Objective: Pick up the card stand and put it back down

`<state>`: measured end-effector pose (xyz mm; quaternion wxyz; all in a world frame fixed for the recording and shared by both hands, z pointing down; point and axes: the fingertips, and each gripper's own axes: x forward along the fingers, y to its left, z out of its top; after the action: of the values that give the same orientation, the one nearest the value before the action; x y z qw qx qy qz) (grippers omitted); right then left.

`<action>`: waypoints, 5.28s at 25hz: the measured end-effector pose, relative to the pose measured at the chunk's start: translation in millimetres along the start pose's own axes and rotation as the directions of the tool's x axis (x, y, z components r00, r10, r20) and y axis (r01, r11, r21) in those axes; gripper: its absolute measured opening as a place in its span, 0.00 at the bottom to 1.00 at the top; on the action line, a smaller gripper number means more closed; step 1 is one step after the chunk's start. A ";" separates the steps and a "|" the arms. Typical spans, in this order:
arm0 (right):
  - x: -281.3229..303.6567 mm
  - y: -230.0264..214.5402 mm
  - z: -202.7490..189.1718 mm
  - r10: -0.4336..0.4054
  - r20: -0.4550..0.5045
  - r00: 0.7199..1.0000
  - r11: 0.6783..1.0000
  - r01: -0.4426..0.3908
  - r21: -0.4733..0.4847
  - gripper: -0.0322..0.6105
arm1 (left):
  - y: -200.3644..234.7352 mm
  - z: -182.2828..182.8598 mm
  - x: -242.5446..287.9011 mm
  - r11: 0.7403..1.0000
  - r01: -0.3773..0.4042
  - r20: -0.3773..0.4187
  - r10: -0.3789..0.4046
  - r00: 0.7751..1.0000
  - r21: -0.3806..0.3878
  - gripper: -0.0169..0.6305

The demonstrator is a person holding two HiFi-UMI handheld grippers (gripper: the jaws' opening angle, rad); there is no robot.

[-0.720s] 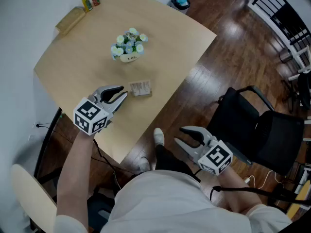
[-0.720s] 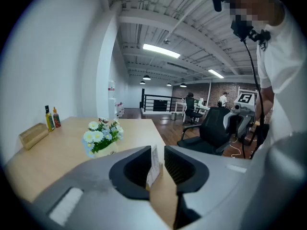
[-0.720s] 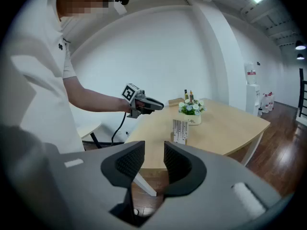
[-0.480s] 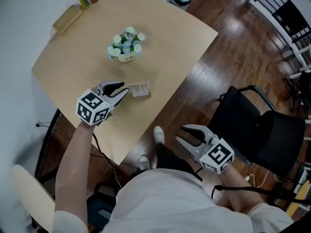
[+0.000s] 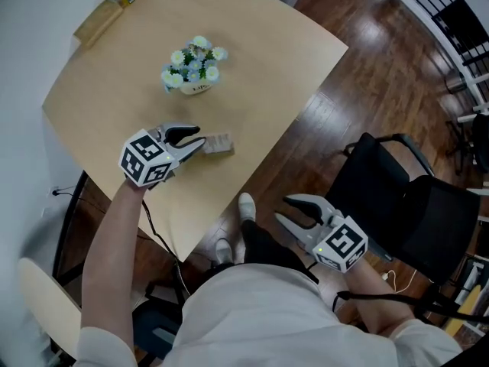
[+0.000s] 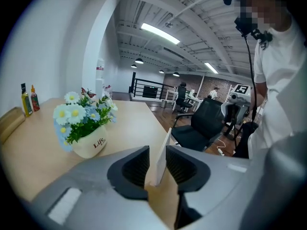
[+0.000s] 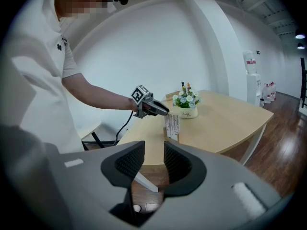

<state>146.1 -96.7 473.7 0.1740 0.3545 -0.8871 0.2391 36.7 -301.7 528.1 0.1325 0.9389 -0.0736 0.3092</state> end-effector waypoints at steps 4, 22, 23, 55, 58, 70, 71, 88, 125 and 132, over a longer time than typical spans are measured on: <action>4.5 -5.4 -1.5 0.001 -0.010 1.000 1.000 -0.001 0.011 0.25 | 1.2 -1.2 6.5 1.000 0.028 0.002 -0.028 1.000 -0.008 0.14; 11.0 -11.9 -1.9 0.003 -0.016 1.000 1.000 -0.003 0.023 0.25 | -10.5 3.3 8.1 0.996 0.088 0.027 -0.088 0.996 0.003 0.05; 10.7 -11.2 -2.4 0.004 -0.017 1.000 1.000 -0.003 0.024 0.25 | -10.9 3.9 7.3 0.996 0.088 0.030 -0.088 0.996 0.002 0.05; 18.2 31.7 8.4 0.005 -0.001 1.000 0.999 -0.005 -0.045 0.25 | -17.0 44.2 -87.8 1.000 -0.006 0.224 0.001 0.975 0.023 0.05; 19.4 42.5 9.8 0.013 0.002 1.000 0.998 -0.013 -0.062 0.25 | -23.2 38.3 -108.4 0.999 -0.032 0.247 0.028 0.969 0.010 0.05; 25.3 99.3 9.6 0.045 0.004 0.999 0.989 -0.044 -0.138 0.25 | -72.8 -4.5 -208.4 0.987 -0.153 0.344 0.161 0.925 -0.051 0.05; 25.2 105.8 8.1 0.047 0.001 0.999 0.989 -0.046 -0.144 0.25 | -79.5 -9.5 -215.9 0.985 -0.163 0.349 0.172 0.921 -0.055 0.05; 14.3 212.7 -20.2 0.037 0.005 0.999 0.975 -0.035 -0.218 0.25 | -187.4 -97.1 -313.0 0.960 -0.252 0.396 0.280 0.874 -0.123 0.05; -11.6 207.9 -37.3 -0.070 0.048 0.996 0.987 0.077 -0.143 0.25 | -178.7 -58.0 -278.3 0.987 -0.151 0.410 0.159 0.898 -0.051 0.05; -25.9 167.6 -39.4 -0.112 0.062 0.992 0.990 0.116 -0.075 0.25 | -146.1 -17.0 -229.6 0.993 -0.113 0.380 0.110 0.919 -0.013 0.05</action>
<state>50.0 45.4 443.4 0.1757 0.4042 -0.8787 0.1832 -123.9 -144.4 373.9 0.0937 0.9758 -0.1497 0.1290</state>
